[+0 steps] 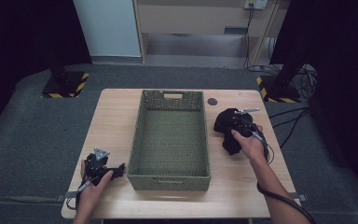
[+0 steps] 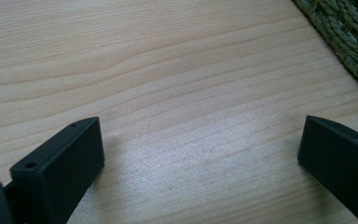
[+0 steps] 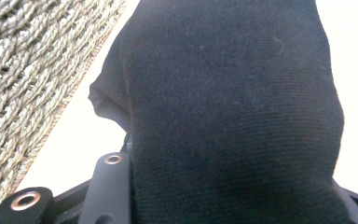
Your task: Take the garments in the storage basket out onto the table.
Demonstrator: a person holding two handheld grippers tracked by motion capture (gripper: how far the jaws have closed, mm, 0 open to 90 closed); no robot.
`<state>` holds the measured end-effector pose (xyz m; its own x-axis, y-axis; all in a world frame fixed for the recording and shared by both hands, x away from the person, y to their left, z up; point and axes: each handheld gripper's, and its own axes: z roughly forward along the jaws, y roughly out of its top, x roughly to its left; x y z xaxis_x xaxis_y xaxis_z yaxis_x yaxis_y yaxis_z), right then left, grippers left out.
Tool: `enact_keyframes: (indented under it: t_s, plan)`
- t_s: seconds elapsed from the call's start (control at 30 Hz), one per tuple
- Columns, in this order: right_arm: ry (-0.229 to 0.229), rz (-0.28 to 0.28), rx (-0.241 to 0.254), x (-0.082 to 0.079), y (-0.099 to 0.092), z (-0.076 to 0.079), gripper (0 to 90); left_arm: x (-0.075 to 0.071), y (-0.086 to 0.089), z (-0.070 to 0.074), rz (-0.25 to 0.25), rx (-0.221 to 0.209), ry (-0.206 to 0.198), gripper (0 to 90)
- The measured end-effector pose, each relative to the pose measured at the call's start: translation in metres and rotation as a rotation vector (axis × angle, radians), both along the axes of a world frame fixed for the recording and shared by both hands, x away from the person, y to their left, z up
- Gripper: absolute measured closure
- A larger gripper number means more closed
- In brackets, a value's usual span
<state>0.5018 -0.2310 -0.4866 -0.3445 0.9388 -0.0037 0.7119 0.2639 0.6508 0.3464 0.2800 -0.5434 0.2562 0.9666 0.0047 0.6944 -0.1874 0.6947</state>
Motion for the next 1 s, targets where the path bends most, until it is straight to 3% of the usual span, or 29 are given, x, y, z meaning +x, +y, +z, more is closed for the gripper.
enact_keyframes:
  t_s: [1.0]
  plan:
    - [0.034,-0.024,-0.012,0.002,-0.002,-0.024,54.1,0.0,0.0,0.0,0.0,0.0,0.0,0.0]
